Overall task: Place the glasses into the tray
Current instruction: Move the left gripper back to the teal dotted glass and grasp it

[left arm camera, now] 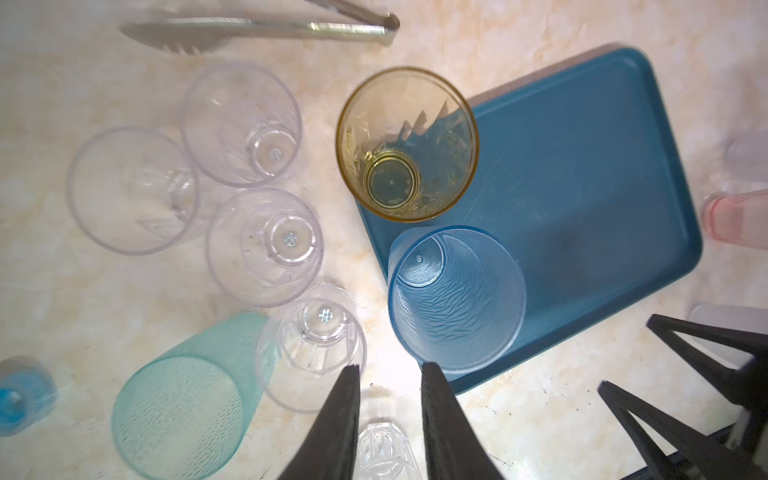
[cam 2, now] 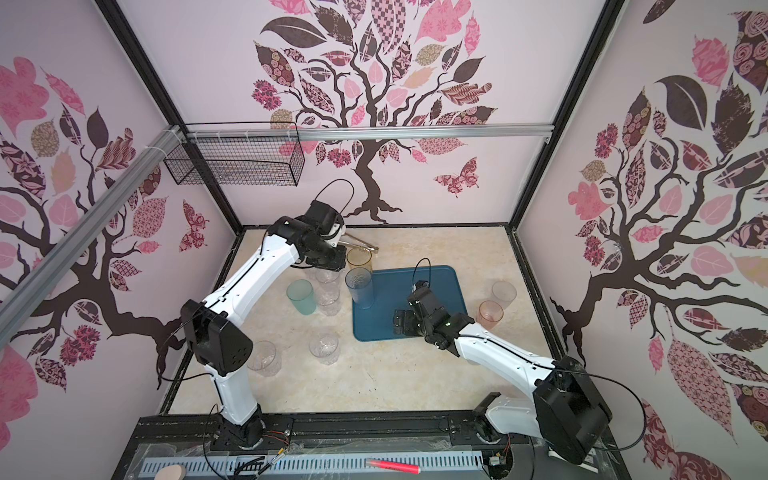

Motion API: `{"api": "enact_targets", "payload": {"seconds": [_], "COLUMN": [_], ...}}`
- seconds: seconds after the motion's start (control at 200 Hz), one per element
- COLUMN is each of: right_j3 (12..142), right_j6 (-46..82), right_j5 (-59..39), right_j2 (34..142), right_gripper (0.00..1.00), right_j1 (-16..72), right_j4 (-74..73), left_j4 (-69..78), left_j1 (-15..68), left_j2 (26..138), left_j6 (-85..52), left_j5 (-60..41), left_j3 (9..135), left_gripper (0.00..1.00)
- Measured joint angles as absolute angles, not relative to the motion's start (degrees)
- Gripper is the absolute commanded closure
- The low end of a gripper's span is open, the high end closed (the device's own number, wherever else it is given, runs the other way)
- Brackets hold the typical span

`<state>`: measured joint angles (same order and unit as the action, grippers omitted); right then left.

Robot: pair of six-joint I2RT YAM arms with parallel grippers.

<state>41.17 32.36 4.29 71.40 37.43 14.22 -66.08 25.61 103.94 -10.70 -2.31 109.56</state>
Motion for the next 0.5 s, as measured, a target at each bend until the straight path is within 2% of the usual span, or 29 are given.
{"api": "enact_targets", "payload": {"seconds": [0.215,0.495], "right_j3": [41.17,41.17], "right_j6": [32.25,31.14], "right_j5": [4.27,4.23], "right_j2": [71.4,71.72], "right_gripper": [0.02,0.02], "right_j1": [37.43,37.43], "right_j4": [14.02,14.28], "left_j4": [-62.41,-56.77], "left_j1": [14.02,2.09], "left_j2": [90.08,85.56], "left_j6": [-11.81,-13.54], "left_j5": [-2.42,-5.04], "left_j3": [95.35,78.76], "left_gripper": [0.69,0.71]}}
